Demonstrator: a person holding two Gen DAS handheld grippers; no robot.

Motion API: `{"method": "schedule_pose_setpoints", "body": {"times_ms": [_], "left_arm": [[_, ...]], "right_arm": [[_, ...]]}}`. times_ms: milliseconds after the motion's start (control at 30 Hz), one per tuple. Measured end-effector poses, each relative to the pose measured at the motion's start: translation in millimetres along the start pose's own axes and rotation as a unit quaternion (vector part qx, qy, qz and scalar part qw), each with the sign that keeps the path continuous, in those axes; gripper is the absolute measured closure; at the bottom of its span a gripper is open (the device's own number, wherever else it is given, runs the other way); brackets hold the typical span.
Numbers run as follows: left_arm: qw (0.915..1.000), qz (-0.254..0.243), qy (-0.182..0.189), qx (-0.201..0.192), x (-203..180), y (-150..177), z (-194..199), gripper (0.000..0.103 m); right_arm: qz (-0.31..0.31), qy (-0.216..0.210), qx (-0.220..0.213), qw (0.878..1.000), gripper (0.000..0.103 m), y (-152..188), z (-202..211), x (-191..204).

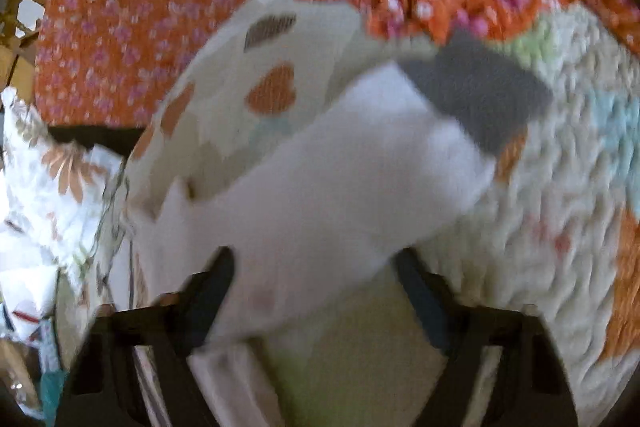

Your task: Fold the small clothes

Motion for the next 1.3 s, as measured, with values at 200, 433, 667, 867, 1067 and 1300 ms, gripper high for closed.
{"method": "schedule_pose_setpoints", "body": {"times_ms": [200,433,667,867,1067,1300], "left_arm": [[0.9999,0.014,-0.008,-0.006,14,-1,3,0.045],[0.9992,0.037,-0.014,-0.009,39,5,10,0.045],[0.9962,0.084,-0.007,0.021,61,42,7,0.045],[0.9951,0.084,0.004,0.051,57,76,1,0.045],[0.996,0.071,0.007,0.055,47,93,5,0.045],[0.9947,0.081,0.014,0.063,53,104,7,0.045]], "right_arm": [[-0.029,0.102,-0.102,0.989,0.096,-22,50,-39],[-0.039,0.158,-0.127,0.978,0.057,-4,95,-66],[0.064,0.029,0.023,0.997,0.045,94,65,-8],[0.133,0.019,0.082,0.988,0.045,178,64,4],[0.168,0.033,0.082,0.982,0.095,218,89,-9],[0.134,0.039,0.087,0.986,0.094,229,122,-41]]}}
Point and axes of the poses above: each gripper's, at about its wrist camera, not at the fingertips, and z roughly against the way its jaws point, x to its left, y to its underside, the point moved 6 cm from there along -z, roughly the way its jaws point, and after that the axes turned 7 degrees about x, right-handed, at the moved point
